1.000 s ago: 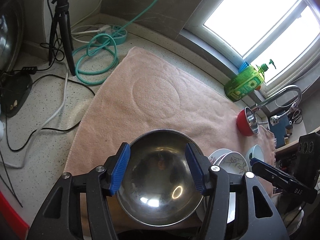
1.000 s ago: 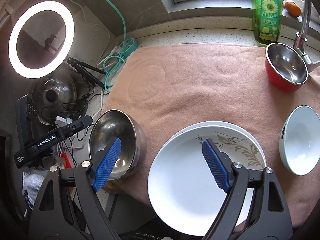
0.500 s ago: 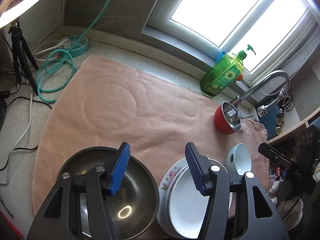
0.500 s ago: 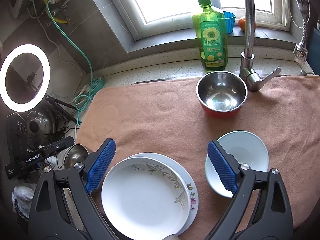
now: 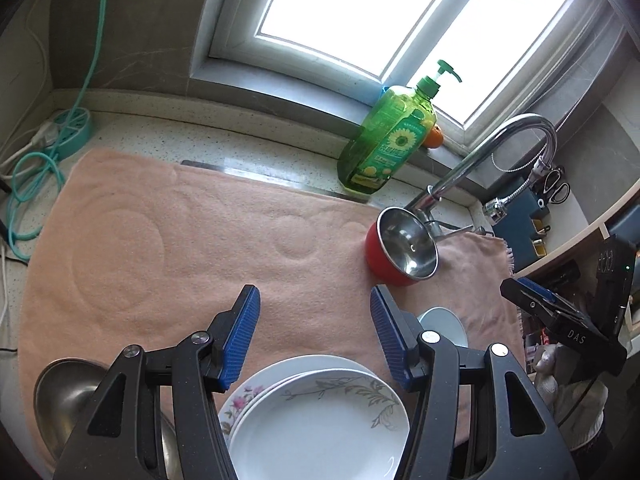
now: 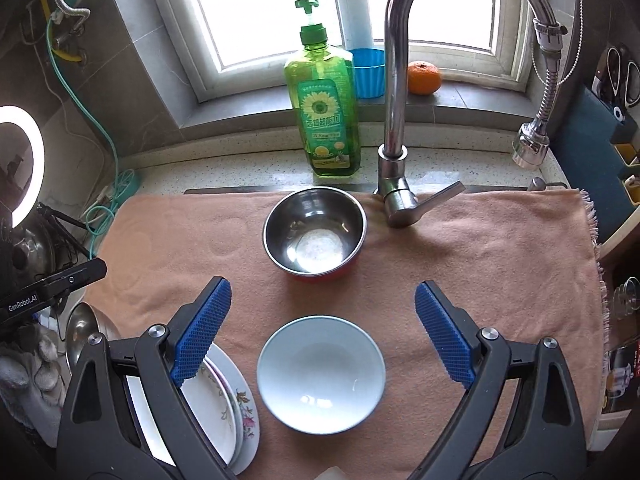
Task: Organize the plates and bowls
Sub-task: 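Move the right tool toward the red-bottomed steel bowl by the faucet, then close the right tool on the red-bottomed bowl rim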
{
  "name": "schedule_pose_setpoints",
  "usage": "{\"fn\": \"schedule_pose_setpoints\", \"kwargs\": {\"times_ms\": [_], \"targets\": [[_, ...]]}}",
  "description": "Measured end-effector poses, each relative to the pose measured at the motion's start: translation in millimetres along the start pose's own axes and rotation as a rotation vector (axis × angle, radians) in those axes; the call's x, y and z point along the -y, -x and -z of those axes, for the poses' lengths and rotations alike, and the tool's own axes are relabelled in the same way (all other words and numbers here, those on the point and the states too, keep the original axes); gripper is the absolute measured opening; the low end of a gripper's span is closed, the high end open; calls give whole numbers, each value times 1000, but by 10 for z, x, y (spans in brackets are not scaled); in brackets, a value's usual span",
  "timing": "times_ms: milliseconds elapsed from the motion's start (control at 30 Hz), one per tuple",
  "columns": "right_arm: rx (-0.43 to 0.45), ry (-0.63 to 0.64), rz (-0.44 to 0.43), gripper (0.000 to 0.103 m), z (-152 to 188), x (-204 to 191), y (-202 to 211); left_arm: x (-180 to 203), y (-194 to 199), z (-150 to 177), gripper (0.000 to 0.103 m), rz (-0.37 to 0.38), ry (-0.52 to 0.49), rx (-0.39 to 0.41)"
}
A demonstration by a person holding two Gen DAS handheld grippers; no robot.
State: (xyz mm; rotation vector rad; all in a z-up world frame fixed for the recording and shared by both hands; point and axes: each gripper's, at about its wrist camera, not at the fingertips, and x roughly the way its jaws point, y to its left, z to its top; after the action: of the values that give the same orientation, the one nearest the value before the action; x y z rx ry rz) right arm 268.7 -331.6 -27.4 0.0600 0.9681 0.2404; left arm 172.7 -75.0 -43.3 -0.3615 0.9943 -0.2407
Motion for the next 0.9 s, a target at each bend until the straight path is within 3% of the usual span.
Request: {"fn": "schedule_pose_setpoints", "kwargs": {"times_ms": [333,467,600,667,767,900], "targets": [[-47,-97,-51,95,-161,483,-335,403,-524,-186,57,43,-27,-50],[-79,-130,-71,83,-172,580,-491,467,-738,-235,57,52,-22,-75],[-114,-181,-119,80,-187,658,-651,491,-974,-285,54,86,7,-122],[-133,-209,-142,69,-193,688,-730,495,-1074,-313,54,90,21,-135],[-160,-246,-176,58,-210,724,-848,501,-1211,-362,45,107,43,-161],[-182,-267,-201,52,-234,721,-972,518,-1321,-431,37,101,46,-169]]}}
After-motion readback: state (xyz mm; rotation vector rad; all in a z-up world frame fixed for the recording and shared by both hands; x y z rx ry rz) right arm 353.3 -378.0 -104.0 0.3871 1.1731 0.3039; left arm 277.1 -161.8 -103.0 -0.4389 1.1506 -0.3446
